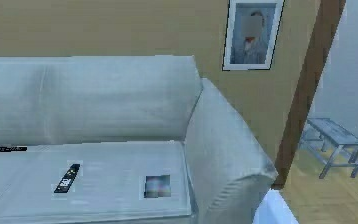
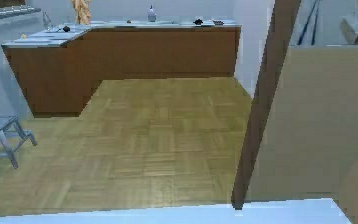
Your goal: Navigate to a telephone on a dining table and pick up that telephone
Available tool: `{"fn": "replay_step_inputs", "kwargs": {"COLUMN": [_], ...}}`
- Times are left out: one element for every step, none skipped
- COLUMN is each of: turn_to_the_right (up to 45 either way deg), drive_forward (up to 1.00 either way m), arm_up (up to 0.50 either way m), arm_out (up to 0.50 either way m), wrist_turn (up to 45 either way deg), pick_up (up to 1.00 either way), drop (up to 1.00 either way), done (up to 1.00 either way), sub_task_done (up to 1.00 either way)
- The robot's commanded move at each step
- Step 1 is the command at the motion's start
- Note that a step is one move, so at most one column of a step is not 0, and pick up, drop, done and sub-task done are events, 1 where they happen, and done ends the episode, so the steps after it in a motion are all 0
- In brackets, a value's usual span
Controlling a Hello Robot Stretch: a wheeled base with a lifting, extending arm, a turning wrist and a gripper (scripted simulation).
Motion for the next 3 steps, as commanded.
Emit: {"fn": "replay_step_inputs", "kwargs": {"turn_to_the_right": [-45.0, -42.0, 0.0], "drive_forward": [0.00, 0.00, 0.25], "arm_up": [0.00, 0.00, 0.00], "arm_out": [0.00, 0.00, 0.00], "wrist_turn": [0.0, 0.0, 0.0], "pick_up": [0.00, 0.00, 0.00], "drop": [0.00, 0.00, 0.00], "done": [0.00, 0.00, 0.00], "sub_task_done": [0.00, 0.00, 0.00]}}
